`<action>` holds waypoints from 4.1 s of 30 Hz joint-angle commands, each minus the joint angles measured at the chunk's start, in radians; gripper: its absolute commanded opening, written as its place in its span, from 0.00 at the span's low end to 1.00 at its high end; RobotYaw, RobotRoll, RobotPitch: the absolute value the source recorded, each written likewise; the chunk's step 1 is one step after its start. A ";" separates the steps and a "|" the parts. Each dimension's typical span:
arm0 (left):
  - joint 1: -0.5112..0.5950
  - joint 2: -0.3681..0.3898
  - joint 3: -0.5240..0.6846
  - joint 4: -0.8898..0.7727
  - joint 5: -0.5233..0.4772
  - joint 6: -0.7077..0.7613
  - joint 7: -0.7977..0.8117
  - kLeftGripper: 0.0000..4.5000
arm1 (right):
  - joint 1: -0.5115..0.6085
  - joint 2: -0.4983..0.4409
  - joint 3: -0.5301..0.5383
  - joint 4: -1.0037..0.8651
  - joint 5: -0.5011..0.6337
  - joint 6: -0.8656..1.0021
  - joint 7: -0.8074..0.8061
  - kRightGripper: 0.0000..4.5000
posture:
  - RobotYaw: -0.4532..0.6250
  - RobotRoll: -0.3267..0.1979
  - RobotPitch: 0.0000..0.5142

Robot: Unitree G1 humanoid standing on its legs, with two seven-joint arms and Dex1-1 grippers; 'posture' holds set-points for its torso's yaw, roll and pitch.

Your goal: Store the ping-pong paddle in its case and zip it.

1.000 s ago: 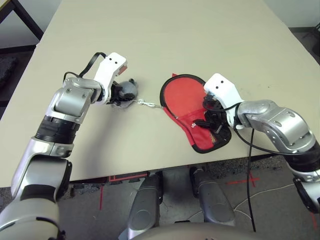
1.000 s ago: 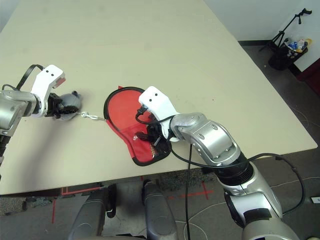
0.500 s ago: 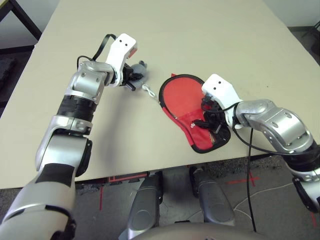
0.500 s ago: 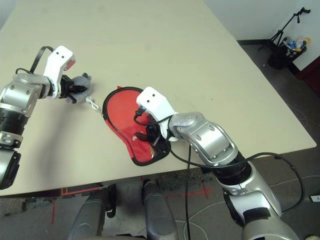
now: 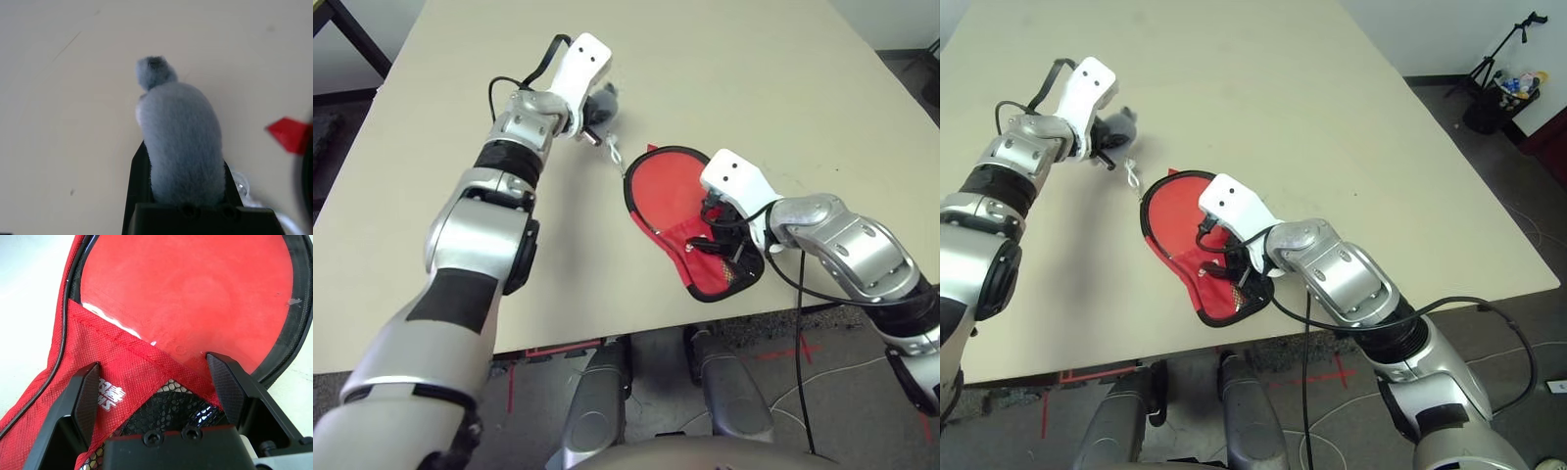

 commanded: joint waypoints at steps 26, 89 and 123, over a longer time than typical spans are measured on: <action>-0.155 -0.361 0.054 0.067 0.103 -0.115 0.153 0.11 | 0.082 0.070 0.120 -0.002 -0.026 0.081 0.017 1.00 | 0.30 0.62 0.53; 0.245 0.038 -0.215 -0.571 0.121 0.109 -0.767 1.00 | 0.004 0.122 0.050 0.297 -0.134 -0.106 0.089 1.00 | 0.42 0.62 0.43; 0.336 0.000 -0.212 -0.577 0.120 0.193 -0.648 1.00 | -0.180 0.143 -0.109 0.438 -0.155 -0.106 0.024 1.00 | 0.43 0.62 0.46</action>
